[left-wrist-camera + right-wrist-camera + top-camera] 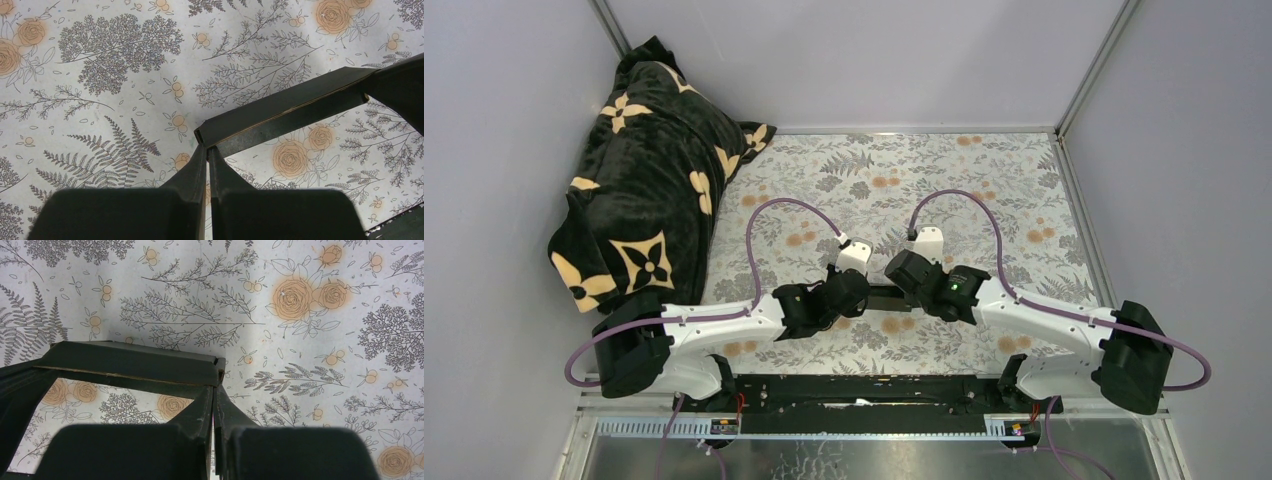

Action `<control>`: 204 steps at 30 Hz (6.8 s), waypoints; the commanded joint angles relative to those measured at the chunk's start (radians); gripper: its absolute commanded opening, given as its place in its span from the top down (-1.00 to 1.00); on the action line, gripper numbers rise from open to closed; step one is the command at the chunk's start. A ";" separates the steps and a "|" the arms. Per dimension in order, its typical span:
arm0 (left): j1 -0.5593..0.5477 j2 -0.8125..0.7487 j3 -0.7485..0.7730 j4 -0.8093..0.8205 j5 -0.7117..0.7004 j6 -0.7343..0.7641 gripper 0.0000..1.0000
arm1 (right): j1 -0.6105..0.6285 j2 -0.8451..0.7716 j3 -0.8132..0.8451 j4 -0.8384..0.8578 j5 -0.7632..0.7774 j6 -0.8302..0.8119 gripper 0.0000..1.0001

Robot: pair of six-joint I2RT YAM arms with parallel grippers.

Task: Fold the paper box
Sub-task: Close the paper box at the center of the board.

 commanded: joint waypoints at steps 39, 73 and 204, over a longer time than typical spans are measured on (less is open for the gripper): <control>-0.036 0.059 0.034 0.086 0.158 -0.011 0.91 | -0.026 -0.064 -0.082 0.379 -0.256 0.194 1.00; -0.036 0.071 0.019 0.114 0.170 -0.010 0.91 | -0.057 -0.118 -0.192 0.502 -0.314 0.299 1.00; -0.056 0.143 0.062 0.125 0.194 0.010 0.92 | -0.093 -0.268 -0.171 0.082 -0.068 0.072 1.00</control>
